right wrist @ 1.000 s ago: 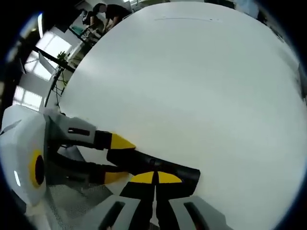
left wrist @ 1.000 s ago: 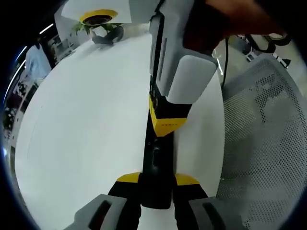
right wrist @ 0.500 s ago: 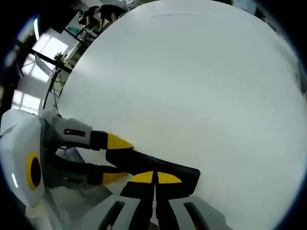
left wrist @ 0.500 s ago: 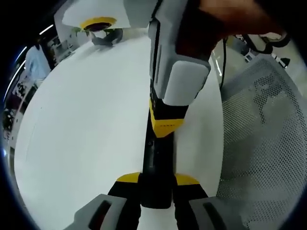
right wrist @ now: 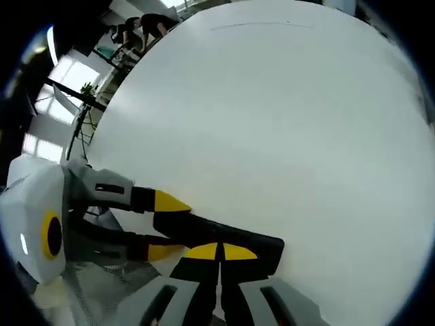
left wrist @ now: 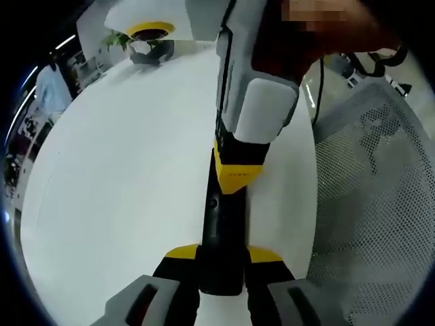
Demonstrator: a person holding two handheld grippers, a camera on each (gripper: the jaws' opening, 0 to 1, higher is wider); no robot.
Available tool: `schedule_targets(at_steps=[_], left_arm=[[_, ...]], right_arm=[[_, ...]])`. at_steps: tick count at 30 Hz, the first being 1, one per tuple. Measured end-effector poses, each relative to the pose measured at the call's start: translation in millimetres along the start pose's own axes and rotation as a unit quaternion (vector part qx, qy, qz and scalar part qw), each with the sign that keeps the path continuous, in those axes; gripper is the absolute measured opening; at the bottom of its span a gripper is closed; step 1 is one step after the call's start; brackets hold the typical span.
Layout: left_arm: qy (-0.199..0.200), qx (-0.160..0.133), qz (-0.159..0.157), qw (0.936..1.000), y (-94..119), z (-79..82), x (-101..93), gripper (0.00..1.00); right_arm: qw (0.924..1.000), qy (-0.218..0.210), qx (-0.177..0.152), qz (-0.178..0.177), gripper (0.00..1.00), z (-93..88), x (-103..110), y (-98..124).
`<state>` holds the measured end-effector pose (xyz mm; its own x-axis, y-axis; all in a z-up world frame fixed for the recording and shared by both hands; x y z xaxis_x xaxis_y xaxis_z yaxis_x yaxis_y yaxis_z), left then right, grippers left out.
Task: Press the specified remote control buttons in sequence, fully releasing each button before pressing the next.
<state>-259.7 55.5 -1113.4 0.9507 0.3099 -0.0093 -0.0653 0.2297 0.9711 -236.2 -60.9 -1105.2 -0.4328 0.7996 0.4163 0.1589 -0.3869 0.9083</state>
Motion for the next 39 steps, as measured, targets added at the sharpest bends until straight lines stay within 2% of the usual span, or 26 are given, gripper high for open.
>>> schedule_targets(at_steps=[3, 6, 13, 18, 24, 32, 39], left_arm=[[0.001, 0.0, 0.0, 1.0, 0.1, 0.0, -0.3, 0.24], [0.001, 0.0, -0.001, 1.0, 0.1, -0.2, 0.2, 0.24], [0.002, 0.0, 0.003, 1.0, 0.1, -0.3, -1.0, 0.24], [0.006, -0.004, 0.006, 1.0, -0.1, -1.0, -1.6, 0.24], [0.008, -0.006, 0.004, 0.9999, -0.2, -1.1, -1.2, 0.24], [0.008, -0.008, 0.004, 0.9999, -0.3, -0.9, -0.7, 0.24], [0.007, -0.011, 0.006, 0.9999, -0.2, -1.7, -1.4, 0.25]], right_arm=[[0.9999, -0.005, -0.011, 0.008, 0.0, -1.6, -3.1, -0.3], [0.9998, -0.01, 0.003, 0.014, 0.0, -5.8, -5.5, 0.6], [0.9998, -0.015, 0.008, 0.009, 0.0, -11.1, -7.7, 1.5], [0.9999, -0.013, 0.009, -0.005, 0.0, -9.1, -9.9, 3.5], [0.9997, -0.012, 0.018, -0.005, 0.0, -7.1, -9.7, 1.7], [0.9988, 0.004, 0.037, -0.032, 0.0, -5.9, -4.5, -0.1], [0.9962, 0.04, 0.027, -0.073, 0.0, -10.8, 2.7, -0.7]])
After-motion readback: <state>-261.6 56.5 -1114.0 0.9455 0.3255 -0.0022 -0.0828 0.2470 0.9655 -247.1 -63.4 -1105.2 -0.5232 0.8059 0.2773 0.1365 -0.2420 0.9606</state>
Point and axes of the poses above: the point that each gripper's makers call its tool centre point, and the gripper's own axes: y roughly backward along the fingers, x roughly to its left, z roughly out of its top, the point moved 9 cm from there along y, roughly backward along the fingers, and after that the axes turned 11 degrees about x, right-handed, at the moved point
